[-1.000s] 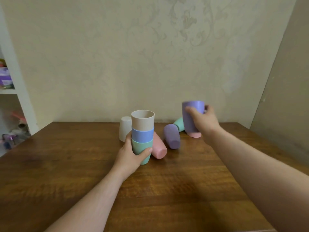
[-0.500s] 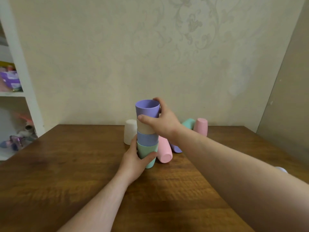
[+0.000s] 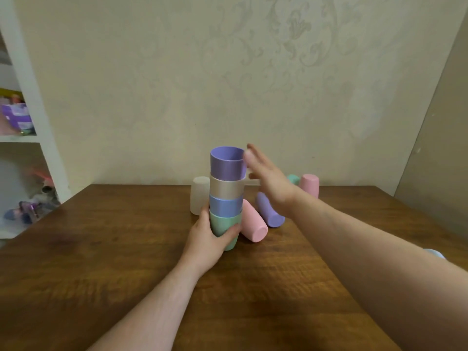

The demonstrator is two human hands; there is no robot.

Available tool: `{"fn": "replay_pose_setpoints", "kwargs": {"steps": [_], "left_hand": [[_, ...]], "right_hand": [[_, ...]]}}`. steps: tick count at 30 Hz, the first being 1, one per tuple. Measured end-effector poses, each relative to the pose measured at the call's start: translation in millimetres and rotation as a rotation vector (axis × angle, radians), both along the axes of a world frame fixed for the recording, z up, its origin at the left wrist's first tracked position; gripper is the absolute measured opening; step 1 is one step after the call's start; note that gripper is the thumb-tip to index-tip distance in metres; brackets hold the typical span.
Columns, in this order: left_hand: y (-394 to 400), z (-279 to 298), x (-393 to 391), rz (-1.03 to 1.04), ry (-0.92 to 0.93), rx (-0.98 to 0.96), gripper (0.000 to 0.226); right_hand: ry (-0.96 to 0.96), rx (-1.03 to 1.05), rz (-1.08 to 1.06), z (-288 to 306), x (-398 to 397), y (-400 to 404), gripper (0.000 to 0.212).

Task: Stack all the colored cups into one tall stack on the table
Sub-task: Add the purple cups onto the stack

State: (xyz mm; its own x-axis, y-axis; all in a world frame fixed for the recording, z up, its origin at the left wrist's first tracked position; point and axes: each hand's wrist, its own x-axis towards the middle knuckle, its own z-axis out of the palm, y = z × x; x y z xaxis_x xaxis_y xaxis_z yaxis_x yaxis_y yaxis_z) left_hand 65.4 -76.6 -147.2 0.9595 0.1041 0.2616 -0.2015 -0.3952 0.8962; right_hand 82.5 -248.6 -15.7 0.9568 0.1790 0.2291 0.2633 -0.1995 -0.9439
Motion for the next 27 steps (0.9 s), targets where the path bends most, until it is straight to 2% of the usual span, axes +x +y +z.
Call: {"fn": "replay_pose_setpoints", "kwargs": {"steps": [2,3,7,11,13,18,23,27], "left_hand": [[4,-2,9,0.047,-0.010,-0.006,0.075],[4,-1,8,0.054,-0.019,-0.020,0.077],[3,-2,7,0.063,-0.053,-0.035,0.089],[1,-6,2,0.043,-0.032,-0.044,0.092],[0,-7,5,0.039,-0.026,-0.045,0.094],[3,-6,11,0.041,-0.020,-0.047,0.094],[3,-6,9,0.032,-0.025,-0.056,0.095],[3,-7,8,0.026,-0.019,-0.058,0.095]], "right_hand": [[0.039,0.041,-0.123,2,21,-10,0.057],[0.042,-0.016,-0.222,-2,31,-18,0.052],[0.147,-0.476,-0.459,-33,66,-45,0.065],[0.290,-0.872,-0.424,-67,72,-51,0.075],[0.292,-0.959,-0.349,-86,81,-49,0.076],[0.235,-0.858,-0.299,-99,85,-48,0.093],[0.161,-0.515,-0.388,-104,69,-61,0.125],[0.102,-0.346,-0.390,-116,54,-64,0.128]]}}
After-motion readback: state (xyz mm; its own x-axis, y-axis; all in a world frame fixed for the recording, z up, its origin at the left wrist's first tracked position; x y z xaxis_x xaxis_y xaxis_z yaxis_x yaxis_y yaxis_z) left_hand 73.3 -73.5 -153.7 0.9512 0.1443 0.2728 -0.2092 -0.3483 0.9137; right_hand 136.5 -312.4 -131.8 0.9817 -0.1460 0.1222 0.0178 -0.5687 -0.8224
